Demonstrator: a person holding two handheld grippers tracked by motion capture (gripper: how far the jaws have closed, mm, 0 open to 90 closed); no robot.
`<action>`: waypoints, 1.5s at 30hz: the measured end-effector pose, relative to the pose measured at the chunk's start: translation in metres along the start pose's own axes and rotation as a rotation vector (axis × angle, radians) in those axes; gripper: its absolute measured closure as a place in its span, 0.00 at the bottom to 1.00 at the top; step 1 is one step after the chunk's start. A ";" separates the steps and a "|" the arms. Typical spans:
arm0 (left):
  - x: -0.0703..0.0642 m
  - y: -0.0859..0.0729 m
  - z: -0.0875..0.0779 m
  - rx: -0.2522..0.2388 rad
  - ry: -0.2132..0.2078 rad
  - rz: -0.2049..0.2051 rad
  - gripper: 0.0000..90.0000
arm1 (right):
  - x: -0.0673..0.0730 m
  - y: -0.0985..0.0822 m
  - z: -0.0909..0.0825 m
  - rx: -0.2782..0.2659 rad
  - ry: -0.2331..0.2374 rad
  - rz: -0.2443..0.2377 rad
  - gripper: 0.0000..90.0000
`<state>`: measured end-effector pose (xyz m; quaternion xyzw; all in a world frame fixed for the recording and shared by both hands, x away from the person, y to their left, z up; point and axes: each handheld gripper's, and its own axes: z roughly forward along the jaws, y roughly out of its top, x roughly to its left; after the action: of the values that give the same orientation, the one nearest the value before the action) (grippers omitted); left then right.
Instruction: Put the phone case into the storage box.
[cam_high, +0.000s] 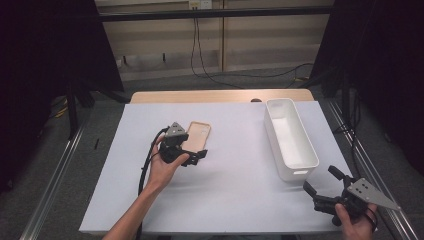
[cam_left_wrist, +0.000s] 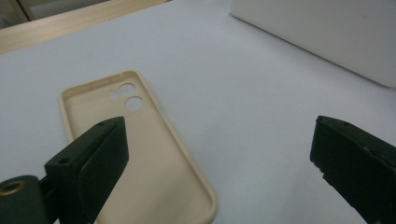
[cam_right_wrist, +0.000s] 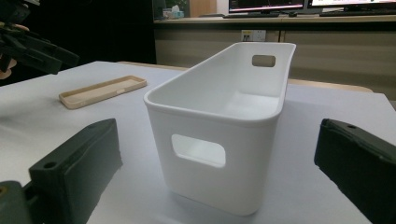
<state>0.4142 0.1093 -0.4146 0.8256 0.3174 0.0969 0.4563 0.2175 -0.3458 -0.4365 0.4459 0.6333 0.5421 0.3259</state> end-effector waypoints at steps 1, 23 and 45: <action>0.000 -0.001 -0.004 -0.007 -0.002 -0.004 0.05 | 0.000 0.000 0.000 0.000 0.000 0.000 0.00; 0.034 -0.011 -0.043 -0.005 0.047 -0.105 0.05 | 0.000 0.000 0.000 0.001 0.002 0.006 0.00; 0.074 -0.003 -0.010 0.199 0.080 -0.180 0.08 | 0.001 0.000 0.000 0.003 0.009 0.003 0.00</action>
<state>0.4665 0.1627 -0.4212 0.8303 0.4162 0.0564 0.3662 0.2172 -0.3449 -0.4364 0.4450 0.6349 0.5437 0.3214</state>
